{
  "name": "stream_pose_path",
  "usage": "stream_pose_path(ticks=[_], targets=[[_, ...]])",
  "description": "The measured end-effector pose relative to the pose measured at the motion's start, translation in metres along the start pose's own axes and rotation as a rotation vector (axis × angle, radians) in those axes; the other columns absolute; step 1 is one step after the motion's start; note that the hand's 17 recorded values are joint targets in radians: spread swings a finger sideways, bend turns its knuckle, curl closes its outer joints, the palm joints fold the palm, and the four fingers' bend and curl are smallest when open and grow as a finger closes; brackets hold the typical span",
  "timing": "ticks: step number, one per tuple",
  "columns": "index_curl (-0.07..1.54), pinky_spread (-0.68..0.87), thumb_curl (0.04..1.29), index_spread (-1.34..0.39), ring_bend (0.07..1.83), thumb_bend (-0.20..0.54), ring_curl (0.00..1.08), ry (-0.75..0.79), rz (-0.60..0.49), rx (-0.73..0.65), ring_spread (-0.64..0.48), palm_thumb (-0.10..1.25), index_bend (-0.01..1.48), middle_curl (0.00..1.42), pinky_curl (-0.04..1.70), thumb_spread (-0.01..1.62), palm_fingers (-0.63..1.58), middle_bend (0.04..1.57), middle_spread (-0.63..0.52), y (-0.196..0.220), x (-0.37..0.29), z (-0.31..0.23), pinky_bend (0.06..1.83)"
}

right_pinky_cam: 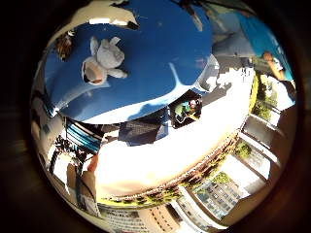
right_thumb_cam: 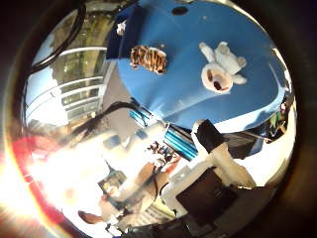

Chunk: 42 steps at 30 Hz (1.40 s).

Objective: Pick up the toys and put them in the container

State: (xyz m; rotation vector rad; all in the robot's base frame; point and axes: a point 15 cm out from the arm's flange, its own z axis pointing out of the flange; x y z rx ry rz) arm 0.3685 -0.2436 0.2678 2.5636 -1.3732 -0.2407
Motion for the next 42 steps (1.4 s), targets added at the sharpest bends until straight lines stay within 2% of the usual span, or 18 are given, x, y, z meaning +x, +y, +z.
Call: stream_pose_path(ticks=[7, 13, 17, 19, 23, 26, 29, 30, 33, 35, 37, 38, 39, 42], targets=[[0.27, 0.42, 0.40, -0.43, 0.37, -0.024, 0.31, 0.098, -0.108, -0.024, 0.24, 0.73, 0.15, 0.27, 0.23, 1.06, -0.04, 0.15, 0.03, -0.023, 0.007, 0.064, 0.65], [0.25, 0.43, 0.40, -0.43, 0.35, -0.023, 0.31, 0.177, -0.212, -0.100, 0.25, 0.78, 0.15, 0.26, 0.25, 1.02, -0.05, 0.14, 0.04, -0.049, -0.005, 0.081, 0.69], [0.24, 0.44, 0.41, -0.42, 0.34, -0.027, 0.31, 0.243, -0.224, -0.156, 0.25, 0.81, 0.15, 0.26, 0.25, 1.01, -0.04, 0.15, 0.06, -0.060, -0.003, 0.092, 0.71], [0.24, 0.44, 0.41, -0.42, 0.35, -0.026, 0.31, 0.287, -0.223, -0.191, 0.25, 0.82, 0.17, 0.28, 0.25, 1.00, 0.03, 0.18, 0.04, -0.060, 0.000, 0.093, 0.70], [0.26, 0.44, 0.42, -0.37, 0.42, -0.026, 0.32, 0.340, -0.236, -0.192, 0.21, 0.85, 0.18, 0.33, 0.22, 0.98, 0.30, 0.26, -0.07, -0.074, 0.002, 0.100, 0.68], [0.27, 0.43, 0.43, -0.35, 0.54, -0.025, 0.37, 0.373, -0.257, -0.176, 0.13, 0.86, 0.17, 0.37, 0.21, 0.97, 0.46, 0.32, -0.12, -0.087, -0.001, 0.102, 0.70], [0.24, 0.37, 0.44, -0.38, 0.76, -0.027, 0.46, 0.393, -0.264, -0.143, 0.08, 0.88, 0.12, 0.44, 0.22, 0.96, 0.59, 0.46, -0.16, -0.097, 0.001, 0.099, 0.71], [0.22, 0.35, 0.45, -0.41, 0.89, -0.026, 0.51, 0.405, -0.266, -0.128, 0.06, 0.88, 0.10, 0.48, 0.22, 0.96, 0.61, 0.54, -0.18, -0.100, 0.002, 0.096, 0.70], [0.20, 0.31, 0.46, -0.51, 1.18, -0.029, 0.65, 0.425, -0.265, -0.093, 0.00, 0.90, 0.23, 0.62, 0.21, 0.95, 0.64, 0.74, -0.25, -0.105, 0.004, 0.088, 0.71], [0.21, 0.30, 0.47, -0.57, 1.25, -0.029, 0.69, 0.437, -0.266, -0.074, -0.03, 0.90, 0.31, 0.67, 0.22, 0.95, 0.72, 0.79, -0.28, -0.106, 0.004, 0.083, 0.77], [0.23, 0.29, 0.49, -0.66, 1.31, -0.031, 0.74, 0.446, -0.255, -0.063, -0.06, 0.90, 0.42, 0.76, 0.28, 0.94, 0.84, 0.88, -0.32, -0.101, 0.004, 0.077, 0.99], [0.23, 0.29, 0.49, -0.68, 1.31, -0.029, 0.75, 0.442, -0.240, -0.059, -0.06, 0.90, 0.44, 0.78, 0.29, 0.94, 0.88, 0.90, -0.32, -0.095, 0.005, 0.076, 1.05], [0.24, 0.28, 0.50, -0.72, 1.32, -0.028, 0.77, 0.434, -0.227, -0.052, -0.08, 0.91, 0.49, 0.83, 0.34, 0.93, 0.93, 0.95, -0.34, -0.090, 0.006, 0.076, 1.18], [0.28, 0.25, 0.53, -0.80, 1.34, -0.012, 0.79, 0.393, -0.223, -0.012, -0.09, 0.94, 0.58, 0.91, 0.43, 0.93, 0.99, 1.01, -0.35, -0.093, -0.006, 0.073, 1.39]])
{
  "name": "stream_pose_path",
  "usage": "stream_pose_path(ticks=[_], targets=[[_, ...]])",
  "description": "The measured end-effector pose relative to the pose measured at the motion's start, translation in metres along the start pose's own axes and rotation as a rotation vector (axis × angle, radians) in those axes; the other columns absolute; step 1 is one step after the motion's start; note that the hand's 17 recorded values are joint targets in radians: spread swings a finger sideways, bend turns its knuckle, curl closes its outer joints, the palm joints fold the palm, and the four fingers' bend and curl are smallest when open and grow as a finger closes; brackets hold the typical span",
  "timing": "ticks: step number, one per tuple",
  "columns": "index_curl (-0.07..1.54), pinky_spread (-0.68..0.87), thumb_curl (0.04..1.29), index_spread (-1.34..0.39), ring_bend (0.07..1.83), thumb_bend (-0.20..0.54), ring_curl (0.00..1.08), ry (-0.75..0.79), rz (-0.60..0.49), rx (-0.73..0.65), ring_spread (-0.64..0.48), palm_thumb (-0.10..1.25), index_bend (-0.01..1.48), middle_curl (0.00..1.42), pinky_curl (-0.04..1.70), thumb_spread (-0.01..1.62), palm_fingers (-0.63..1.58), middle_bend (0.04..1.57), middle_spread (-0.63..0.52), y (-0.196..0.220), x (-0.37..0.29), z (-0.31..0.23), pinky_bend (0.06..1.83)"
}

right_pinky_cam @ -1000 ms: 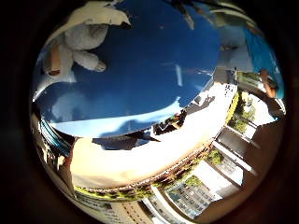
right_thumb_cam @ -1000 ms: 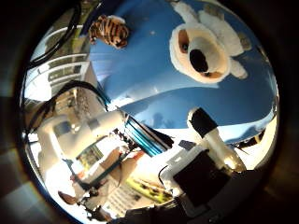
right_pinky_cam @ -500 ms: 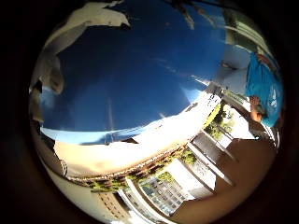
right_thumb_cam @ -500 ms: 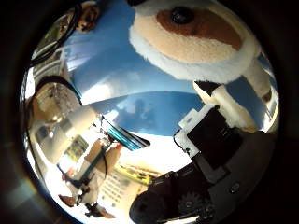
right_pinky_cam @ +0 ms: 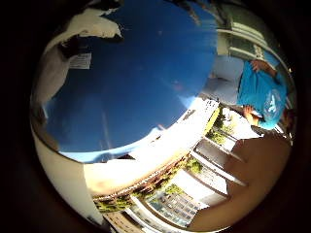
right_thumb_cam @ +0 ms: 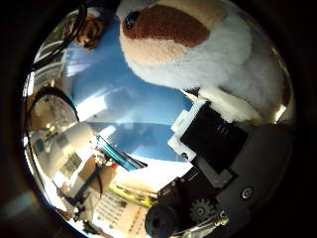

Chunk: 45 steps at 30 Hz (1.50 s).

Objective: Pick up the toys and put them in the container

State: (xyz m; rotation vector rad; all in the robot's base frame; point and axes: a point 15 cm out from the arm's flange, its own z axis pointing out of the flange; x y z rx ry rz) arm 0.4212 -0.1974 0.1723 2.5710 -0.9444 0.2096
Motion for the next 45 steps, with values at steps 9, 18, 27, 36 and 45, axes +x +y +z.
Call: stream_pose_path(ticks=[9, 18, 27, 36, 45], targets=[[0.42, 0.17, 0.66, -0.96, 1.43, 0.011, 0.85, -0.273, 0.003, -0.054, -0.12, 1.07, 0.78, 1.09, 0.60, 1.00, 0.91, 1.13, -0.35, 0.003, -0.057, -0.042, 1.61], [0.63, 0.13, 0.76, -1.04, 1.51, -0.011, 0.86, -0.327, 0.036, 0.065, -0.12, 1.05, 0.86, 1.18, 0.69, 1.03, 0.82, 1.20, -0.34, -0.014, -0.057, -0.160, 1.67], [0.85, 0.12, 0.83, -1.07, 1.58, -0.011, 0.86, -0.344, 0.110, 0.274, -0.12, 1.03, 0.84, 1.22, 0.74, 1.03, 0.77, 1.24, -0.32, -0.062, -0.072, -0.293, 1.71], [1.06, 0.11, 0.89, -1.10, 1.63, -0.012, 0.84, -0.408, 0.169, 0.393, -0.12, 1.01, 0.79, 1.23, 0.77, 1.03, 0.73, 1.28, -0.31, -0.157, -0.152, -0.386, 1.73], [1.23, 0.10, 0.92, -1.10, 1.65, -0.020, 0.83, -0.432, 0.181, 0.371, -0.12, 0.95, 0.75, 1.23, 0.80, 1.03, 0.71, 1.30, -0.30, -0.287, -0.207, -0.381, 1.74]])
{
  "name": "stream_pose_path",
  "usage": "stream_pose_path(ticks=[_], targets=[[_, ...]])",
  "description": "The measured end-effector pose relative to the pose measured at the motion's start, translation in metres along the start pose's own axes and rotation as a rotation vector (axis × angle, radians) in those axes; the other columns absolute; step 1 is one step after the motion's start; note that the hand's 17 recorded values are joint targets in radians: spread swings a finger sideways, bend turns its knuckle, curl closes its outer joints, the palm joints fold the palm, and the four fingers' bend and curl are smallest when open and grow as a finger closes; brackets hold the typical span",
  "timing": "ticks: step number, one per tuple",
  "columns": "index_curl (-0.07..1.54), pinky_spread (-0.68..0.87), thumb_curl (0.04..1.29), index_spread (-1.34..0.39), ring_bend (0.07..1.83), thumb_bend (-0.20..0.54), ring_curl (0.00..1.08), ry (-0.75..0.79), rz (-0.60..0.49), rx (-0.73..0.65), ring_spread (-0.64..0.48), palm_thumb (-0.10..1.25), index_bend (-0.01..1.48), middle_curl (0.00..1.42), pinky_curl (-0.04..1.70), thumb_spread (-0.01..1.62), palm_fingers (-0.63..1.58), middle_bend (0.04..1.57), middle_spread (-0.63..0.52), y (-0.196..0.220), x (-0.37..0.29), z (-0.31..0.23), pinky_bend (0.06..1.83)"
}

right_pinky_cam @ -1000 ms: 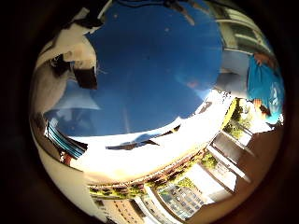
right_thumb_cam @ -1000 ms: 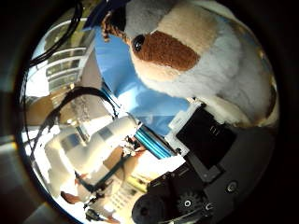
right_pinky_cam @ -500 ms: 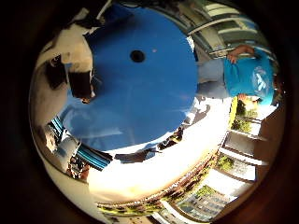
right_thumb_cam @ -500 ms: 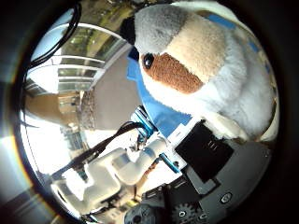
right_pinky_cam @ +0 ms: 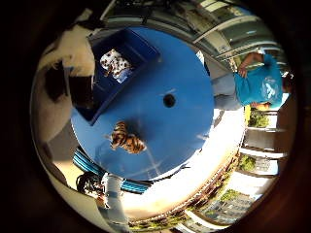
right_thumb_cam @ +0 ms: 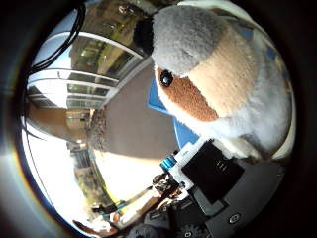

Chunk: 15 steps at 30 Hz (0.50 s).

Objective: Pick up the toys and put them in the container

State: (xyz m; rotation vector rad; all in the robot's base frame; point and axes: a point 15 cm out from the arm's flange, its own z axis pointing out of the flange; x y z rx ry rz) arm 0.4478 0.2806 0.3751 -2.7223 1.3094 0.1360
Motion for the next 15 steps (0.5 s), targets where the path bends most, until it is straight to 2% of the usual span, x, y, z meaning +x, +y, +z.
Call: stream_pose_path(ticks=[7, 9, 11, 14, 15], targets=[[1.33, 0.10, 0.91, -1.09, 1.67, -0.030, 0.82, 0.009, 0.005, 0.013, -0.12, 0.86, 0.72, 1.23, 0.82, 1.04, 0.68, 1.31, -0.29, -0.046, -0.022, 0.064, 1.74], [1.36, 0.11, 0.88, -1.08, 1.68, -0.034, 0.82, 0.012, 0.016, 0.031, -0.11, 0.83, 0.63, 1.22, 0.83, 1.06, 0.58, 1.31, -0.28, -0.058, -0.023, 0.077, 1.73], [1.36, 0.12, 0.85, -1.07, 1.66, -0.037, 0.80, 0.012, 0.028, 0.022, -0.09, 0.80, 0.63, 1.19, 0.82, 1.07, 0.59, 1.28, -0.27, -0.060, -0.018, 0.088, 1.67], [1.33, 0.16, 0.80, -1.04, 1.56, -0.042, 0.74, 0.008, 0.041, 0.004, -0.02, 0.77, 0.56, 1.11, 0.79, 1.08, 0.56, 1.19, -0.25, -0.059, -0.013, 0.097, 1.62], [1.29, 0.20, 0.78, -0.98, 1.43, -0.041, 0.71, 0.007, 0.042, -0.004, 0.03, 0.75, 0.46, 1.03, 0.78, 1.08, 0.29, 1.01, -0.22, -0.057, -0.012, 0.098, 1.58]])
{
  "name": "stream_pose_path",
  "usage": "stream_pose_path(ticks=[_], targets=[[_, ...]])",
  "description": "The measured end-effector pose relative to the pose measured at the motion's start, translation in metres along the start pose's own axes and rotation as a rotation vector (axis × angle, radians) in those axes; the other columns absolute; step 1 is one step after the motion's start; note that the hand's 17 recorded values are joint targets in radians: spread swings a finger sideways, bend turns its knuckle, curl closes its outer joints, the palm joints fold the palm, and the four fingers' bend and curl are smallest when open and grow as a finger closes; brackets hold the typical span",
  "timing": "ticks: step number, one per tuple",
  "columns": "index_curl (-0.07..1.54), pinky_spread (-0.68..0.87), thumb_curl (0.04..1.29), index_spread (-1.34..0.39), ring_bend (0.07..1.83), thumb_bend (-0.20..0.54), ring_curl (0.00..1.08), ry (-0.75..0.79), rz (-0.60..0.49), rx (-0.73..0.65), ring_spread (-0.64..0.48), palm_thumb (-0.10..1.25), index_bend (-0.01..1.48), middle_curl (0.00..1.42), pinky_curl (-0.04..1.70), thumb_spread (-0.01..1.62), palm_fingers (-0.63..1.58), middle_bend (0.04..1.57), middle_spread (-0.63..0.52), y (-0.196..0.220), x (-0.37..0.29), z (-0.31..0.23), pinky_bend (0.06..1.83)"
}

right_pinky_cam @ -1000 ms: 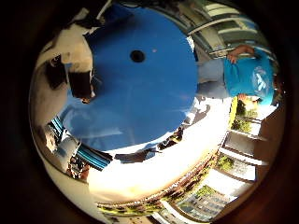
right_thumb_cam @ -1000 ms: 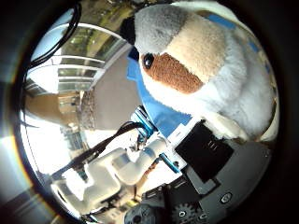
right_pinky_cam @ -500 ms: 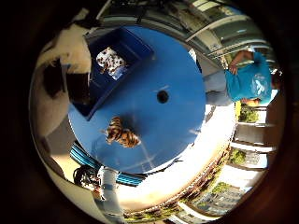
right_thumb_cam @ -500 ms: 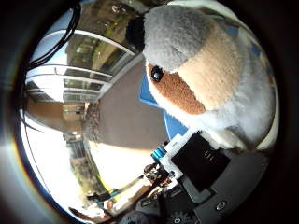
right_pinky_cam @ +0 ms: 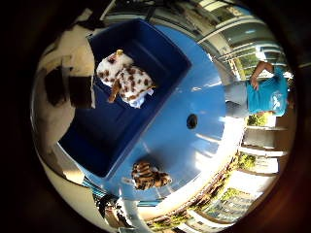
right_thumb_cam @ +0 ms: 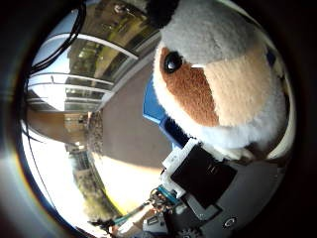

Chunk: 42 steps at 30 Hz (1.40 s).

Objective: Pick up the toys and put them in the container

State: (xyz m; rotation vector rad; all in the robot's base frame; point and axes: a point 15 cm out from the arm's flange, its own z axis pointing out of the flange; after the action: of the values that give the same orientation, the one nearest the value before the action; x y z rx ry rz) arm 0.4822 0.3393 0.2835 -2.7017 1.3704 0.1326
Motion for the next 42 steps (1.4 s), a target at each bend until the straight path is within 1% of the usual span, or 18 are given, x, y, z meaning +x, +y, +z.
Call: stream_pose_path(ticks=[1, 2, 4, 5, 6, 8, 9, 12, 15, 17, 22, 25, 27, 30, 33, 36, 39, 42], targets=[[1.27, 0.21, 0.77, -0.96, 1.42, -0.041, 0.70, -0.001, 0.002, -0.010, 0.04, 0.74, 0.43, 1.02, 0.78, 1.08, 0.26, 0.99, -0.21, 0.002, 0.001, 0.001, 1.57], [1.22, 0.26, 0.74, -0.90, 1.30, -0.040, 0.65, -0.003, 0.003, -0.027, 0.10, 0.73, 0.35, 0.93, 0.75, 1.08, 0.02, 0.81, -0.17, 0.006, 0.002, 0.003, 1.52], [1.11, 0.32, 0.70, -0.82, 1.09, -0.040, 0.54, -0.009, 0.000, -0.080, 0.17, 0.71, 0.25, 0.78, 0.68, 1.09, -0.23, 0.57, -0.11, 0.019, 0.003, 0.008, 1.39], [1.08, 0.33, 0.70, -0.80, 1.04, -0.039, 0.51, -0.011, -0.008, -0.098, 0.18, 0.71, 0.22, 0.75, 0.67, 1.08, -0.24, 0.52, -0.09, 0.022, 0.003, 0.011, 1.38], [1.02, 0.35, 0.68, -0.77, 0.95, -0.039, 0.47, -0.012, -0.020, -0.106, 0.20, 0.70, 0.16, 0.70, 0.63, 1.08, -0.25, 0.44, -0.06, 0.025, 0.003, 0.011, 1.34], [0.91, 0.39, 0.64, -0.71, 0.81, -0.038, 0.40, -0.016, -0.053, -0.112, 0.24, 0.69, 0.10, 0.61, 0.58, 1.08, -0.23, 0.32, -0.03, 0.026, 0.003, 0.011, 1.27], [0.86, 0.41, 0.63, -0.68, 0.75, -0.038, 0.38, -0.020, -0.066, -0.113, 0.25, 0.69, 0.09, 0.58, 0.56, 1.08, -0.22, 0.28, -0.01, 0.027, 0.004, 0.009, 1.24], [0.74, 0.44, 0.58, -0.61, 0.67, -0.040, 0.34, -0.026, -0.067, -0.114, 0.28, 0.68, 0.08, 0.52, 0.52, 1.07, -0.18, 0.19, 0.02, 0.032, 0.009, 0.001, 1.17], [0.66, 0.46, 0.56, -0.57, 0.62, -0.037, 0.32, -0.025, -0.059, -0.108, 0.28, 0.67, 0.09, 0.48, 0.49, 1.07, -0.15, 0.17, 0.03, 0.040, 0.013, -0.018, 1.12], [0.59, 0.47, 0.53, -0.54, 0.59, -0.034, 0.31, -0.030, -0.055, -0.136, 0.29, 0.67, 0.10, 0.45, 0.46, 1.07, -0.13, 0.16, 0.04, 0.056, 0.016, -0.033, 1.07], [0.47, 0.49, 0.49, -0.47, 0.54, -0.033, 0.30, -0.017, -0.044, -0.197, 0.30, 0.67, 0.12, 0.40, 0.40, 1.08, -0.08, 0.17, 0.05, 0.109, 0.029, -0.089, 0.99], [0.42, 0.49, 0.48, -0.42, 0.52, -0.034, 0.29, 0.040, -0.018, -0.229, 0.30, 0.66, 0.12, 0.38, 0.38, 1.09, -0.07, 0.18, 0.07, 0.147, 0.056, -0.126, 0.95], [0.39, 0.49, 0.46, -0.37, 0.51, -0.036, 0.29, 0.067, -0.001, -0.226, 0.30, 0.65, 0.12, 0.37, 0.36, 1.09, -0.05, 0.18, 0.09, 0.162, 0.070, -0.141, 0.93], [0.35, 0.49, 0.45, -0.31, 0.50, -0.034, 0.29, 0.063, 0.044, -0.261, 0.31, 0.64, 0.13, 0.37, 0.34, 1.10, -0.03, 0.19, 0.11, 0.186, 0.092, -0.134, 0.90], [0.33, 0.49, 0.44, -0.26, 0.50, -0.031, 0.30, 0.036, 0.113, -0.325, 0.30, 0.63, 0.14, 0.37, 0.32, 1.11, 0.00, 0.20, 0.12, 0.219, 0.118, -0.112, 0.87], [0.31, 0.48, 0.43, -0.22, 0.49, -0.030, 0.30, 0.025, 0.176, -0.328, 0.30, 0.63, 0.15, 0.36, 0.31, 1.11, 0.02, 0.20, 0.12, 0.237, 0.143, -0.099, 0.86], [0.30, 0.48, 0.43, -0.20, 0.48, -0.029, 0.30, -0.003, 0.195, -0.379, 0.29, 0.63, 0.15, 0.36, 0.29, 1.11, 0.02, 0.19, 0.12, 0.254, 0.153, -0.073, 0.84], [0.29, 0.48, 0.42, -0.18, 0.47, -0.029, 0.30, -0.007, 0.199, -0.390, 0.29, 0.64, 0.16, 0.36, 0.28, 1.11, 0.03, 0.19, 0.12, 0.259, 0.159, -0.039, 0.82]])
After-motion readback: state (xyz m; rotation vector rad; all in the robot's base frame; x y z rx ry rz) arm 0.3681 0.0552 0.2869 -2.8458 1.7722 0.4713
